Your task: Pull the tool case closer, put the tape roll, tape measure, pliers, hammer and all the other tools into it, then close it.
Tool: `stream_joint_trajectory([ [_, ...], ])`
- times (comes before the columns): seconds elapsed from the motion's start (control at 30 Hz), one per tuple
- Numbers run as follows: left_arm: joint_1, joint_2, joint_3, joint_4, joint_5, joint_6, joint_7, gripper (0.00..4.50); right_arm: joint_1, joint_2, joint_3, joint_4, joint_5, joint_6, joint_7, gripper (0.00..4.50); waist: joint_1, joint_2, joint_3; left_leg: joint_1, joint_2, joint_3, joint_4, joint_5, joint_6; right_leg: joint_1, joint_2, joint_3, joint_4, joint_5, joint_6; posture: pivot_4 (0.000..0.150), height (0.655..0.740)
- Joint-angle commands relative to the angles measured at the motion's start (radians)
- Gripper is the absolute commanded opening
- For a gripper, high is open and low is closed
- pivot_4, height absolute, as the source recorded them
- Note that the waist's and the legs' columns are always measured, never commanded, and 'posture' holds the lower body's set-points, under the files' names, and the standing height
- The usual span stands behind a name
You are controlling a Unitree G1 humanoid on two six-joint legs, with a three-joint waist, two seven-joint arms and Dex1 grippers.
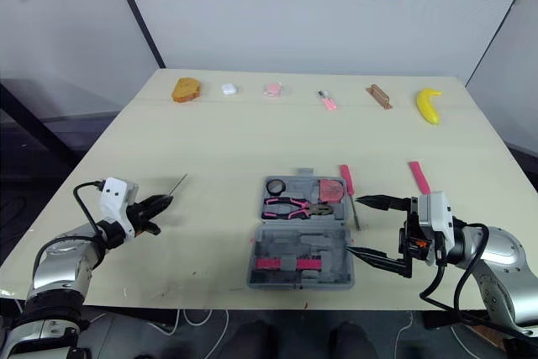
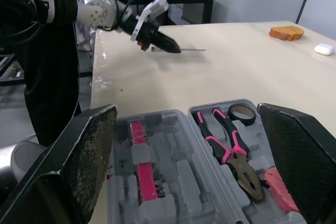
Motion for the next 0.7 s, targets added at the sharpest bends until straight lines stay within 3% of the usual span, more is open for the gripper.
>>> stream_joint_trajectory([
  [0.03, -0.009, 0.019, -0.038, -0.114, -0.026, 0.028, -0.077, 0.14, 0.002, -0.004, -0.024, 0.0, 0.006, -0.02, 0.013, 4.5, 0.0, 0.0, 0.0, 0.0, 0.0, 0.0, 0.0, 0.0, 0.0, 0.0, 0.0, 0.0, 0.0, 0.0, 0.0, 0.15, 0.74],
  [0.4, -0.132, 0.05, -0.227, -0.329, -0.06, 0.18, -0.326, 0.14, 0.017, -0.007, -0.051, 0.038, -0.008, -0.045, 0.016, 4.5, 0.001, 0.0, 0.001, 0.0, -0.001, 0.0, 0.0, 0.0, 0.0, 0.0, 0.003, 0.001, 0.0, 0.0, 0.0, 0.15, 0.74],
  [0.7, -0.276, -0.014, -0.462, -0.428, -0.035, 0.255, -0.479, 0.14, 0.05, -0.009, -0.097, 0.094, -0.022, -0.086, 0.023, 4.5, 0.001, 0.0, 0.001, -0.001, -0.001, 0.001, 0.001, 0.0, 0.0, 0.0, 0.006, 0.002, 0.0, 0.0, 0.0, 0.15, 0.74],
])
